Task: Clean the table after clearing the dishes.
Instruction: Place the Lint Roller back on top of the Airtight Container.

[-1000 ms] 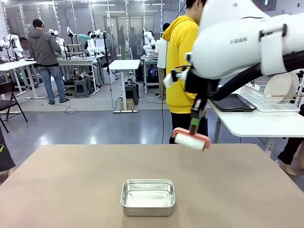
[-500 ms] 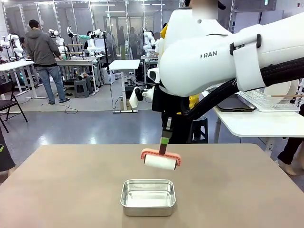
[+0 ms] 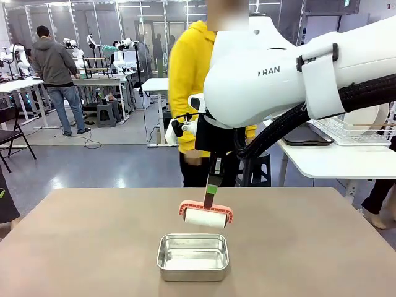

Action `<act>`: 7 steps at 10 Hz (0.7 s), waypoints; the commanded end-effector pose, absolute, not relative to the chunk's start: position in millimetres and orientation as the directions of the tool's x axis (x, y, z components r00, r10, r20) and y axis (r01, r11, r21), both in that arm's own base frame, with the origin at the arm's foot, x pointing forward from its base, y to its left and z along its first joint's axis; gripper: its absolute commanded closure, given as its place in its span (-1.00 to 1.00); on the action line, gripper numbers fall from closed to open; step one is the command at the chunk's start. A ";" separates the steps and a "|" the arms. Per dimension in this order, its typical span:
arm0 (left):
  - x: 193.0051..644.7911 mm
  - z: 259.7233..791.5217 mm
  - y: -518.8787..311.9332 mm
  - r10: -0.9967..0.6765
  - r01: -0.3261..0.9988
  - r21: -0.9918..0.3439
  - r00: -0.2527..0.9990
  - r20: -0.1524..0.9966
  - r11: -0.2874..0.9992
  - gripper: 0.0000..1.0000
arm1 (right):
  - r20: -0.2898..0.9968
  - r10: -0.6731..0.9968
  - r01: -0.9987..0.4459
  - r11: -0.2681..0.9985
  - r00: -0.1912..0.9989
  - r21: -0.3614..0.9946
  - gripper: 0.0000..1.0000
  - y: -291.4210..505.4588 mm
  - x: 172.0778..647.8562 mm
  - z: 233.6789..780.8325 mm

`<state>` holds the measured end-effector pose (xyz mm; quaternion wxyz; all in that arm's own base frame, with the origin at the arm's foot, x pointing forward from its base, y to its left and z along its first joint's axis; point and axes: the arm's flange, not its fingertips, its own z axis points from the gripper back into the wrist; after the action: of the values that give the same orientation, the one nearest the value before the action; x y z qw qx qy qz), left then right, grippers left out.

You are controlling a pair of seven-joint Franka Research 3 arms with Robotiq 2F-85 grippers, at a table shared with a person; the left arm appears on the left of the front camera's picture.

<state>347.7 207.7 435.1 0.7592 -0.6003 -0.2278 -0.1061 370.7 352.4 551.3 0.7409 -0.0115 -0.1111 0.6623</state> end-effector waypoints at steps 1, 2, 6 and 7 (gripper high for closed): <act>343.3 438.7 208.1 0.109 0.434 -0.862 0.874 0.473 0.260 -1.00 | 0.146 0.984 -0.976 0.129 0.104 -0.176 0.58 354.1 369.4 551.9; 343.3 438.7 208.1 0.109 0.434 -0.862 0.874 0.473 0.260 -1.00 | 0.146 0.984 -0.976 0.129 0.104 -0.176 0.58 354.1 369.4 551.9; 343.3 438.7 208.1 0.109 0.434 -0.862 0.874 0.473 0.260 -1.00 | 0.059 0.997 -0.998 0.061 0.059 -0.034 0.58 387.3 393.6 517.0; 343.3 438.7 208.1 0.109 0.434 -0.862 0.874 0.473 0.260 -1.00 | 0.065 0.996 -0.998 0.059 0.057 -0.015 0.58 389.2 397.7 510.6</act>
<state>347.7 207.6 435.1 0.7592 -0.6004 -0.2277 -0.1062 390.7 383.4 503.9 0.7344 0.0123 -0.0417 0.6774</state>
